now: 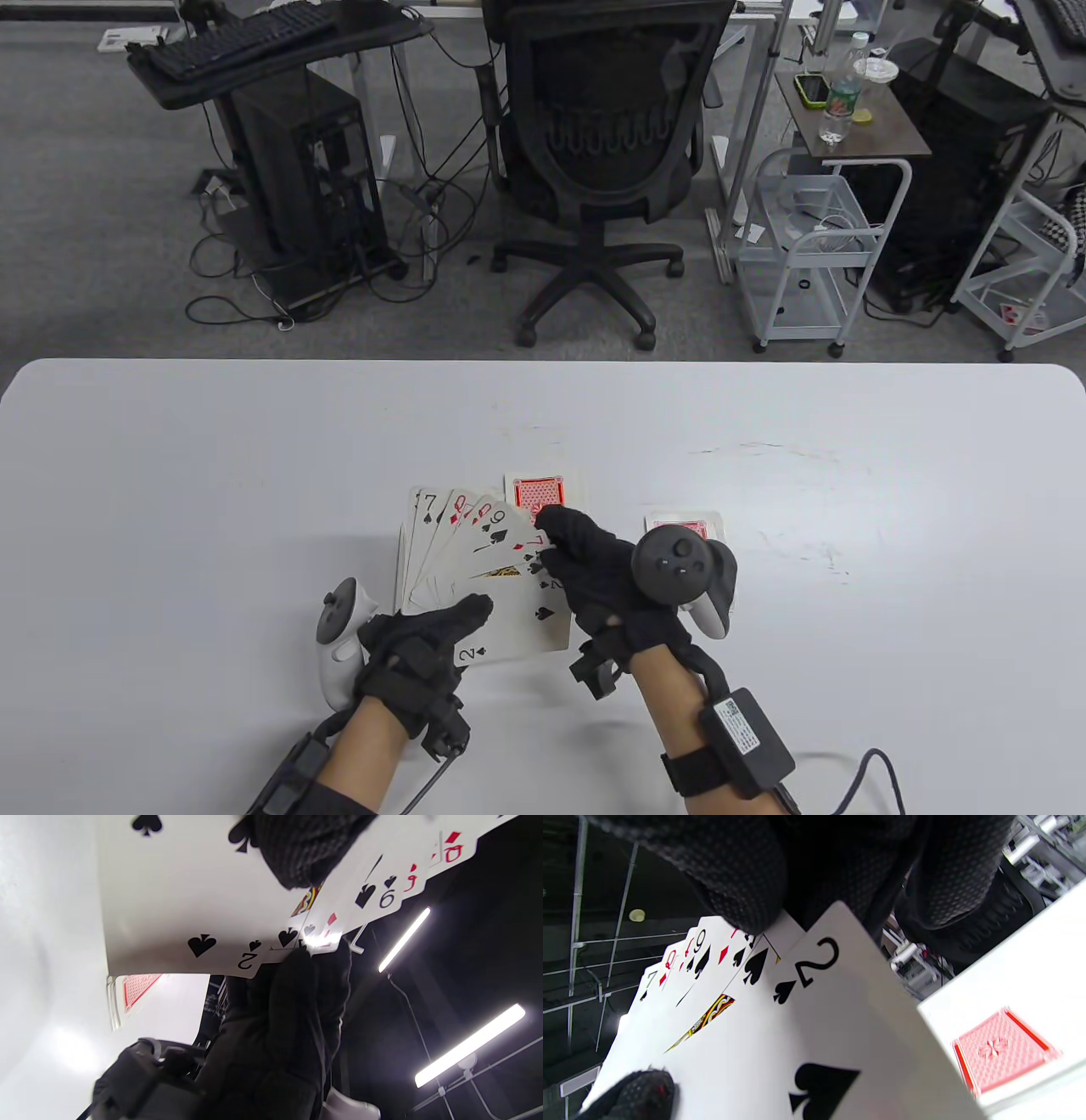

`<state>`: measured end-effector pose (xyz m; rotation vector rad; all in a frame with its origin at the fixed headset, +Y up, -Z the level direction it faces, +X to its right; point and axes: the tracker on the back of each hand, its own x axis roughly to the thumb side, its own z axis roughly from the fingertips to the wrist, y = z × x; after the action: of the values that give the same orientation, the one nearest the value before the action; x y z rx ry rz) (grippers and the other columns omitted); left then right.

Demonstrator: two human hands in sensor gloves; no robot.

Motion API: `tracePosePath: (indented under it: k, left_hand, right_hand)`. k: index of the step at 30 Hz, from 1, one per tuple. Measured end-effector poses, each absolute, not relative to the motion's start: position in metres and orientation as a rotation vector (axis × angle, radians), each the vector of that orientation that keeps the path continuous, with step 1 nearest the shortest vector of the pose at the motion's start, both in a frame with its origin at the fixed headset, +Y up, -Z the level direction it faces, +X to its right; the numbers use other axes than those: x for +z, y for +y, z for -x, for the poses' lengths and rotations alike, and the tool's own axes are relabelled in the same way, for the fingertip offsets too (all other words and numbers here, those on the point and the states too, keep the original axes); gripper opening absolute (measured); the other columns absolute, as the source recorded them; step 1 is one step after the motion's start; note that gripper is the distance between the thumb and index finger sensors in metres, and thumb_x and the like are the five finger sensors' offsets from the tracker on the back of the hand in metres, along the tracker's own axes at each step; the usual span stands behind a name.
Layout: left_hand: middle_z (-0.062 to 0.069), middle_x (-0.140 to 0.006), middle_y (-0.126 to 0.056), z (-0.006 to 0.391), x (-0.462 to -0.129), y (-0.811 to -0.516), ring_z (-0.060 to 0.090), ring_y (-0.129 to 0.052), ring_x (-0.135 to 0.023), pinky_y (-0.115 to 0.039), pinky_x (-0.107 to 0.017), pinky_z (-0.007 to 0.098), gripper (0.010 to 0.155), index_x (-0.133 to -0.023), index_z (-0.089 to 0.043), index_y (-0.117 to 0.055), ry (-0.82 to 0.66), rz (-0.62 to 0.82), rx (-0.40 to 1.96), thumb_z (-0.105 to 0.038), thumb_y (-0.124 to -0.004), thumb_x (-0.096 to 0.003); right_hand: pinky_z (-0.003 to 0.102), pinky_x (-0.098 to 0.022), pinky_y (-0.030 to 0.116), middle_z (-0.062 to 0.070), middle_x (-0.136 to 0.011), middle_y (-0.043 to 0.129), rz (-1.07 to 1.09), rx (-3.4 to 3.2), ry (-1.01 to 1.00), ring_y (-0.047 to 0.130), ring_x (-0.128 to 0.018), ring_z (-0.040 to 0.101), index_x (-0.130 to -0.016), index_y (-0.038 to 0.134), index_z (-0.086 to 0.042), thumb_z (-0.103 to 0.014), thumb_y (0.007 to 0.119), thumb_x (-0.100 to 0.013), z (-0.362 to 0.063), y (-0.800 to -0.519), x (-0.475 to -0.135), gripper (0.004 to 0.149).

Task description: Four-player card dealing with fan arrangement

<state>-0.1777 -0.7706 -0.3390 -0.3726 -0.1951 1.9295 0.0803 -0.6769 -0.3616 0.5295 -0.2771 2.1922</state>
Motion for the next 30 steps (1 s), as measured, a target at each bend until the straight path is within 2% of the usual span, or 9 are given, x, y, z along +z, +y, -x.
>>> tracePosePath:
  k: [3,5,7,9,11,12,23,27,30]
  left_hand:
    - [-0.011,-0.107,-0.072,0.181,-0.337,-0.771,0.029,-0.082,-0.097,-0.078,-0.066,0.047,0.06,-0.103,-0.046,-0.055,-0.152,0.336,1.942,-0.021,-0.079,-0.0542]
    - [-0.011,-0.107,-0.072,0.182,-0.337,-0.772,0.029,-0.082,-0.097,-0.077,-0.066,0.047,0.06,-0.102,-0.046,-0.055,-0.142,0.336,1.942,-0.021,-0.079,-0.0541]
    - [-0.011,-0.106,-0.072,0.182,-0.337,-0.772,0.029,-0.082,-0.097,-0.077,-0.066,0.047,0.06,-0.102,-0.046,-0.055,-0.137,0.34,1.927,-0.021,-0.079,-0.0539]
    - [-0.011,-0.106,-0.073,0.181,-0.339,-0.773,0.029,-0.082,-0.096,-0.077,-0.066,0.047,0.06,-0.102,-0.046,-0.056,-0.162,0.361,1.898,-0.021,-0.08,-0.0535]
    - [-0.01,-0.106,-0.074,0.178,-0.34,-0.772,0.03,-0.082,-0.096,-0.077,-0.065,0.048,0.06,-0.102,-0.045,-0.057,-0.203,0.387,1.893,-0.02,-0.08,-0.053]
    - [-0.01,-0.106,-0.074,0.176,-0.34,-0.771,0.03,-0.083,-0.096,-0.077,-0.065,0.048,0.06,-0.102,-0.045,-0.057,-0.224,0.395,1.887,-0.02,-0.081,-0.053]
    - [-0.009,-0.104,-0.076,0.17,-0.341,-0.769,0.029,-0.087,-0.092,-0.08,-0.062,0.047,0.06,-0.102,-0.045,-0.059,-0.292,0.463,1.809,-0.02,-0.082,-0.0519]
    - [-0.008,-0.103,-0.078,0.166,-0.342,-0.767,0.03,-0.089,-0.091,-0.081,-0.061,0.047,0.059,-0.101,-0.045,-0.061,-0.32,0.492,1.788,-0.02,-0.082,-0.0516]
    - [-0.008,-0.104,-0.078,0.162,-0.341,-0.766,0.03,-0.089,-0.091,-0.082,-0.061,0.047,0.059,-0.101,-0.045,-0.061,-0.359,0.559,1.716,-0.02,-0.082,-0.0518]
  right_hand:
    - [0.067,-0.056,0.065,0.021,-0.101,0.064,-0.601,2.151,-0.225,0.087,-0.082,0.043,-0.107,0.056,-0.013,-0.025,0.082,-0.054,-0.071,-0.685,-0.36,0.06]
    - [0.069,-0.057,0.062,0.025,-0.105,0.052,-0.617,2.14,-0.218,0.077,-0.09,0.049,-0.108,0.052,-0.01,-0.027,0.082,-0.055,-0.068,-0.689,-0.359,0.063]
    - [0.07,-0.058,0.06,0.024,-0.105,0.052,-0.61,2.139,-0.261,0.072,-0.092,0.052,-0.104,0.055,-0.01,-0.031,0.082,-0.054,-0.068,-0.69,-0.359,0.06]
    - [0.069,-0.057,0.061,0.022,-0.102,0.058,-0.597,2.101,-0.278,0.074,-0.091,0.051,-0.098,0.059,-0.012,-0.036,0.08,-0.055,-0.07,-0.688,-0.359,0.053]
    - [0.067,-0.056,0.064,0.021,-0.097,0.065,-0.554,2.076,-0.328,0.081,-0.085,0.049,-0.091,0.065,-0.013,-0.033,0.079,-0.056,-0.073,-0.686,-0.358,0.043]
    - [0.066,-0.055,0.066,0.021,-0.094,0.069,-0.541,2.09,-0.363,0.086,-0.082,0.048,-0.089,0.067,-0.011,-0.033,0.08,-0.055,-0.075,-0.685,-0.358,0.042]
    - [0.06,-0.053,0.074,0.014,-0.076,0.084,-0.518,2.139,-0.311,0.103,-0.063,0.038,-0.09,0.06,-0.006,-0.029,0.071,-0.054,-0.093,-0.68,-0.369,0.044]
    - [0.059,-0.054,0.074,0.011,-0.075,0.085,-0.49,2.086,-0.311,0.103,-0.064,0.036,-0.09,0.061,-0.009,-0.028,0.071,-0.053,-0.108,-0.676,-0.375,0.044]
    - [0.059,-0.055,0.073,0.01,-0.077,0.085,-0.47,2.054,-0.395,0.102,-0.067,0.036,-0.09,0.062,-0.012,-0.027,0.072,-0.051,-0.121,-0.666,-0.375,0.043]
